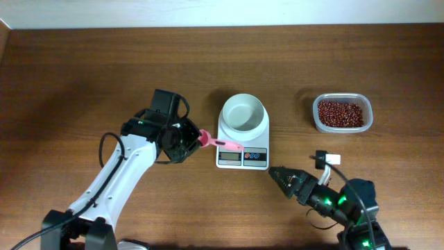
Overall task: Scoop and weigh 50g on scale
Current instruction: 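Move the right gripper to the scoop handle held by the left gripper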
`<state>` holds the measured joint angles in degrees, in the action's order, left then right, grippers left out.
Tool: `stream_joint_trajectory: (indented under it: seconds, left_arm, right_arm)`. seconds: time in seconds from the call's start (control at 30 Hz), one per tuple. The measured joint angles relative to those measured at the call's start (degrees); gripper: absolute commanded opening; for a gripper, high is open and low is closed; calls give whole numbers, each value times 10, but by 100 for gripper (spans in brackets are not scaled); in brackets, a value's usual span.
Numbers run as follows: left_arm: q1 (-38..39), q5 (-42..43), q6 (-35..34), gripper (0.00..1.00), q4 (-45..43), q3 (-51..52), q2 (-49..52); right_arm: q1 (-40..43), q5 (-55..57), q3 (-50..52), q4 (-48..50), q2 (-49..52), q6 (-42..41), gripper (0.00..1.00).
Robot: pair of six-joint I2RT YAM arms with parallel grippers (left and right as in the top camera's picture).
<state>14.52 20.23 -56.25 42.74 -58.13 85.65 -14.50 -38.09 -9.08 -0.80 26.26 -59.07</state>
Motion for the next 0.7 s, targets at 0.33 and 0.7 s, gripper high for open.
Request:
stream_joint_trajectory:
  seconds: [0.33, 0.7]
  left_arm:
    - [41, 19, 79, 0, 7, -1, 0]
    - [100, -4, 87, 0, 21, -2, 0]
  right_arm:
    - [-110, 81, -4, 197, 153, 10, 99]
    - [-174, 71, -7, 471, 408, 10, 89]
